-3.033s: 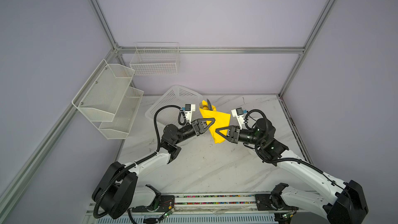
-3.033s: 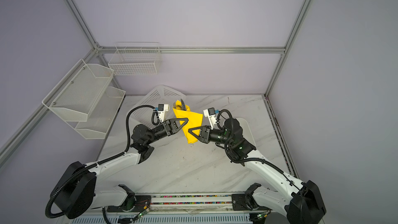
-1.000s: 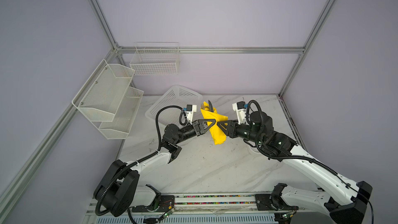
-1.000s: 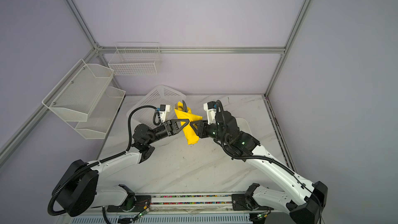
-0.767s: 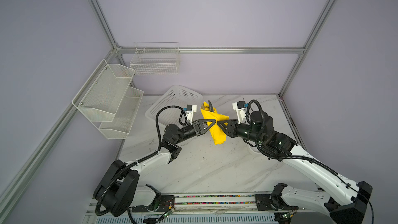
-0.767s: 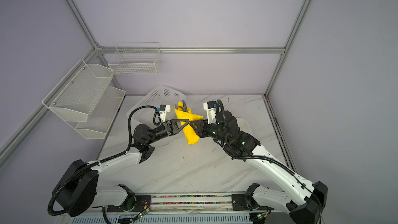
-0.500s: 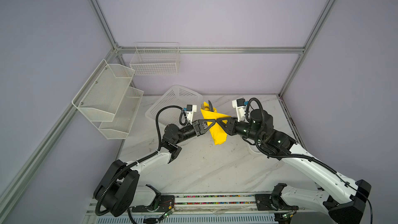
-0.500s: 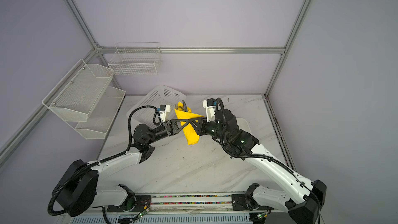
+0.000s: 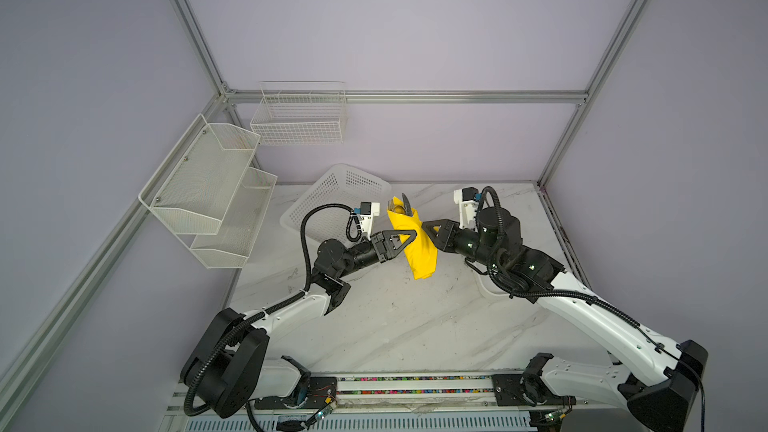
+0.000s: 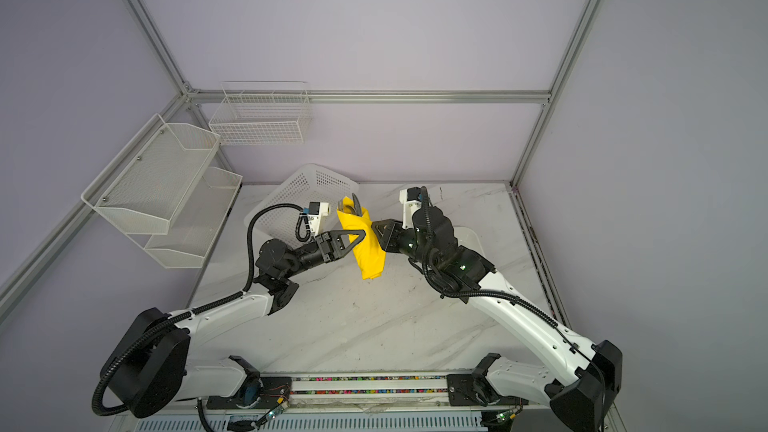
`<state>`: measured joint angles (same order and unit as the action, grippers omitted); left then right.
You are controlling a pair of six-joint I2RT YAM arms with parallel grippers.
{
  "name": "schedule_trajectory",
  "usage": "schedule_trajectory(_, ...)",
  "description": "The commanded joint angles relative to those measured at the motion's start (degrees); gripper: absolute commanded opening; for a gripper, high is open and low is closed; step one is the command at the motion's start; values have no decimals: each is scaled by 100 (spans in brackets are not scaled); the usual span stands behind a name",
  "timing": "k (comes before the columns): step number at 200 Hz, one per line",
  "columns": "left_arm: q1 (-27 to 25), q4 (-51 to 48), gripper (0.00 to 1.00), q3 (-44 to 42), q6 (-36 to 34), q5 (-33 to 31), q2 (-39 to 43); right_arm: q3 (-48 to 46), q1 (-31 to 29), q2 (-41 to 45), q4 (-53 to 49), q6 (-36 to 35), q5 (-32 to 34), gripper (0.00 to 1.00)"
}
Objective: Place the utensils on the paper napkin and roll it up
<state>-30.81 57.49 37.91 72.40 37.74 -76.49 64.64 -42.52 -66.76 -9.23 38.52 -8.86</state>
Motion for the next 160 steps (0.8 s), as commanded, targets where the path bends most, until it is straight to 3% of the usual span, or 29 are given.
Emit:
schedule_trajectory(1,22,407,11,274,-16,6,152,-80,15,177,17,-70,-589,27)
schedule_trajectory(51,22,413,11,348,-8,-3,116,-370,16,520,-56,-176,-893,34)
schedule_trajectory(160,22,385,11,349,19,23,256,-474,33,326,-88,-310,-1137,43)
